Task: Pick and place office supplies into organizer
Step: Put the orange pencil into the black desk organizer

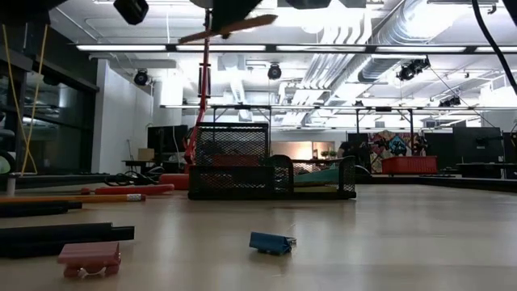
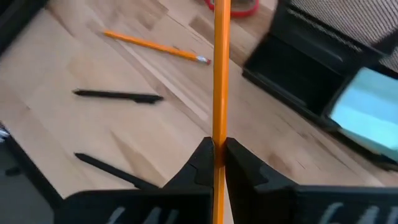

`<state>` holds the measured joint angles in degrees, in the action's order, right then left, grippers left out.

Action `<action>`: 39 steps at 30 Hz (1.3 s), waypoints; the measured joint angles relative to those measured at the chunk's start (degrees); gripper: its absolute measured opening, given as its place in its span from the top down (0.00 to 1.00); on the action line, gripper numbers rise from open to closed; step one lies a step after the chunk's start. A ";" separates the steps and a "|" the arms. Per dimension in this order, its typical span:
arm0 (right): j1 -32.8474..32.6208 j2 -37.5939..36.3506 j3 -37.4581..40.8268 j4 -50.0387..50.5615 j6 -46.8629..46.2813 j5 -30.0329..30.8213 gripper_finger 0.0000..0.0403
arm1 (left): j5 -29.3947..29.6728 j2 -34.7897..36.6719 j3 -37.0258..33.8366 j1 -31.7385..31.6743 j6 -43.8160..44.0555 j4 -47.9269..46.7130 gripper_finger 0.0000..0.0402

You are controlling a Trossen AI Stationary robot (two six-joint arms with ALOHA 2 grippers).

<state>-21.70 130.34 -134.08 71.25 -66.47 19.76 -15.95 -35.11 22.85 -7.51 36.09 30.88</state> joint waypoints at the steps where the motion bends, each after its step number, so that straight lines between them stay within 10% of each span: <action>1: 0.02 -0.24 0.00 -0.97 0.73 0.04 1.00 | -0.24 0.10 0.00 -0.04 -0.03 0.64 0.99; 16: 0.78 -6.92 -0.09 0.82 7.45 6.20 1.00 | 4.01 -1.22 0.00 -0.02 -2.47 -6.26 0.53; 27: -1.94 -6.36 0.00 -15.61 9.82 6.90 1.00 | 5.11 0.11 0.00 0.00 -1.48 5.86 0.56; 34: -3.25 -6.64 0.98 -46.28 22.95 7.76 1.00 | 10.25 0.18 0.02 0.00 -2.38 16.44 0.60; 39: -2.05 -6.12 15.76 -74.26 23.44 6.08 1.00 | 11.92 0.09 0.00 -0.02 -3.94 16.93 0.60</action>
<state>-23.74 124.23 -118.32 -3.01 -43.04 25.83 -4.04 -35.03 22.85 -7.53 32.14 47.81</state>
